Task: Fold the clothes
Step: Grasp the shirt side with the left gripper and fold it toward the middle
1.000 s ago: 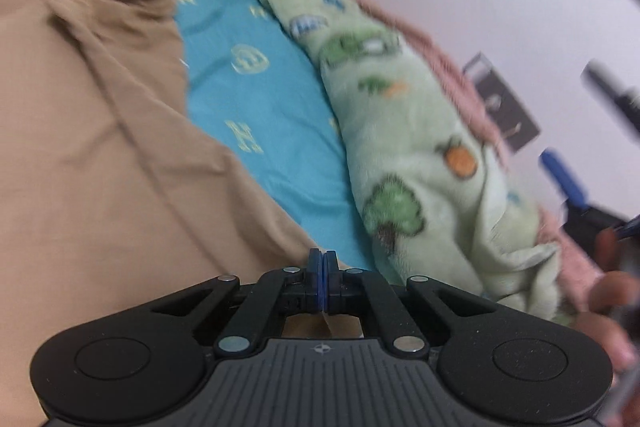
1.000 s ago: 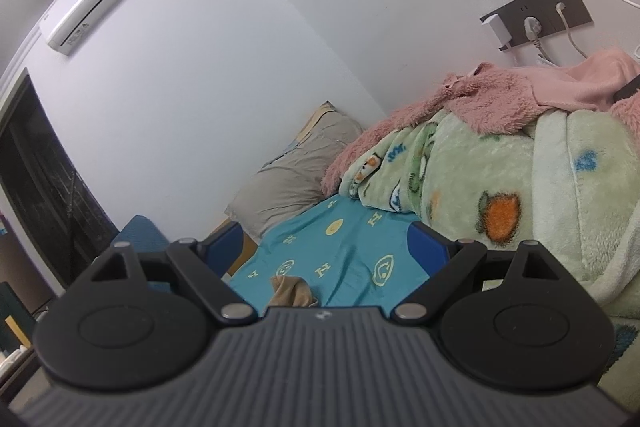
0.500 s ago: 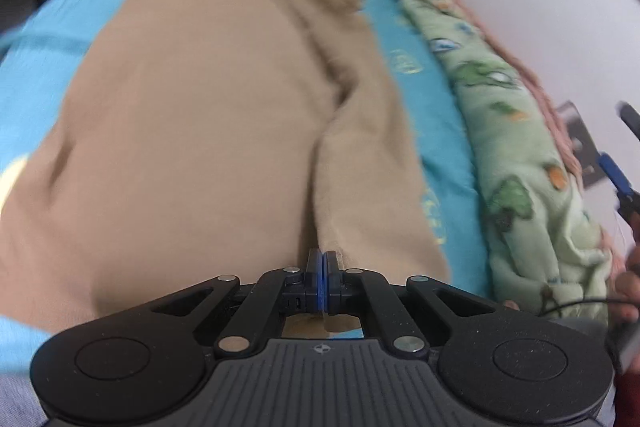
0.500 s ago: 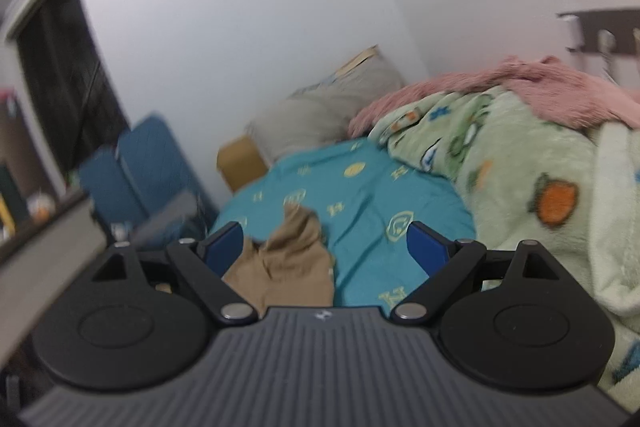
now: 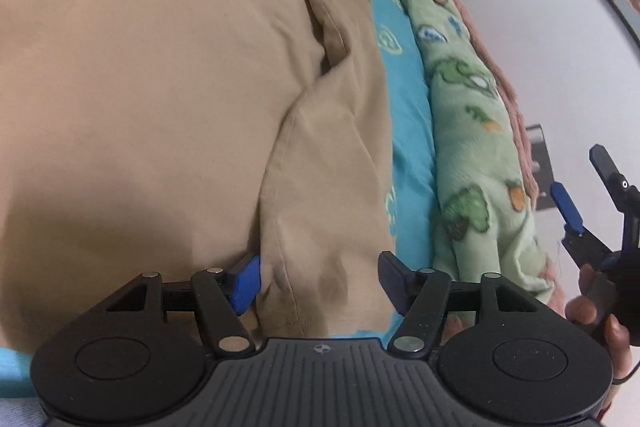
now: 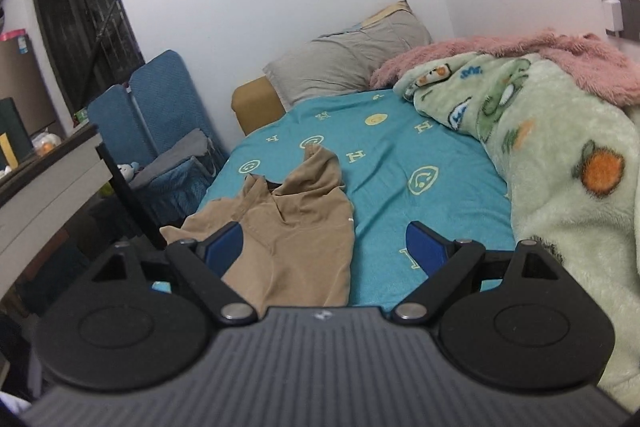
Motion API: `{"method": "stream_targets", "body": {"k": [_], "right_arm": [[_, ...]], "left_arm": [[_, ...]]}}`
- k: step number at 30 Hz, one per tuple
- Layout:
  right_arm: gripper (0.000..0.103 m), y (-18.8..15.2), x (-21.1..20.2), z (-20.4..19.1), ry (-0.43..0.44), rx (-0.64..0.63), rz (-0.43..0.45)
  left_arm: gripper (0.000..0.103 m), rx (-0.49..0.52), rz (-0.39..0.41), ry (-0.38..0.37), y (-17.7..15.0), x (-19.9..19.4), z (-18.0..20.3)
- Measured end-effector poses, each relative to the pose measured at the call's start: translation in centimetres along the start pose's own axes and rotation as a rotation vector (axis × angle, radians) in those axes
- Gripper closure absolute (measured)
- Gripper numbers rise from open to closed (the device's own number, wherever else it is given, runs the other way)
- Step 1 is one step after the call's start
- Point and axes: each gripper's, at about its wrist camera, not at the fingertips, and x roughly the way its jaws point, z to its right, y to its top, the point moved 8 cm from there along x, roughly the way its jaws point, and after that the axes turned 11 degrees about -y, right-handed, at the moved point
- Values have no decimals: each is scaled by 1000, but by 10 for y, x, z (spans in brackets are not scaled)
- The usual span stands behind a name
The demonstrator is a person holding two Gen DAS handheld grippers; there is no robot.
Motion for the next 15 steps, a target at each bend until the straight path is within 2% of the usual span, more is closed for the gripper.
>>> {"method": "stream_targets", "body": {"k": [2, 4, 5, 6, 8, 10, 13, 15], "right_arm": [[13, -1, 0, 2, -1, 14, 0], [13, 0, 0, 3, -4, 25, 4], [13, 0, 0, 3, -5, 30, 5], [13, 0, -1, 3, -6, 30, 7], [13, 0, -1, 3, -8, 28, 10], [13, 0, -2, 2, -9, 27, 13], [13, 1, -3, 2, -11, 24, 18], [13, 1, -3, 1, -12, 22, 21]], "left_arm": [[48, -5, -13, -11, -3, 4, -1], [81, -10, -26, -22, -5, 9, -3], [90, -12, -33, -28, -6, 11, -3], [95, -15, -39, -33, -8, 13, -4], [99, -19, -52, -43, -10, 17, -5], [100, 7, -37, 26, -18, 7, -4], [100, 36, -57, 82, -28, 5, 1], [99, 100, -51, 106, -29, 1, 8]]}}
